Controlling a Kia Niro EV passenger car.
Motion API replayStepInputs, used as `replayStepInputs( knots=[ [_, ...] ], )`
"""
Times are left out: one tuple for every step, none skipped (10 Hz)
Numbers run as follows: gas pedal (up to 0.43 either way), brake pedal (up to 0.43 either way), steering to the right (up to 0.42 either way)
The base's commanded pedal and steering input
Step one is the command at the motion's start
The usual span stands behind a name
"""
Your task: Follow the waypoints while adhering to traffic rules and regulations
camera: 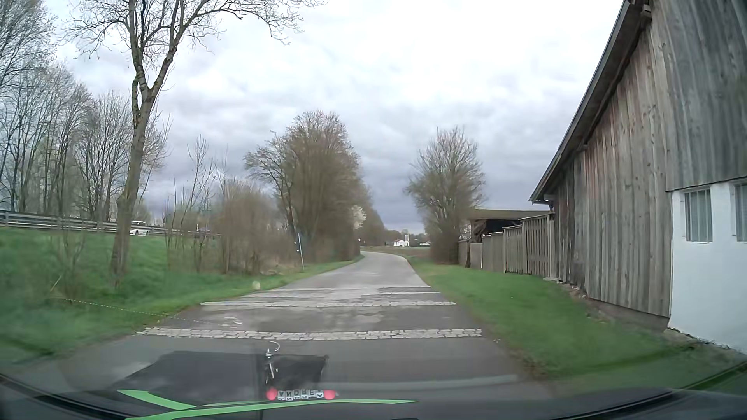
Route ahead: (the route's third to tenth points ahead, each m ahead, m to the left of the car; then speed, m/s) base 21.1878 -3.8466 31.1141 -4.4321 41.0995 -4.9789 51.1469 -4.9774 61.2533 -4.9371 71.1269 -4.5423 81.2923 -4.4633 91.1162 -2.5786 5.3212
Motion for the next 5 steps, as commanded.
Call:
replayStepInputs(
  knots=[
    [0.000,0.189,0.009],
    [0.000,0.140,0.009],
    [0.000,0.030,0.009],
    [0.000,0.000,0.009],
    [0.000,0.000,0.010]
  ],
)
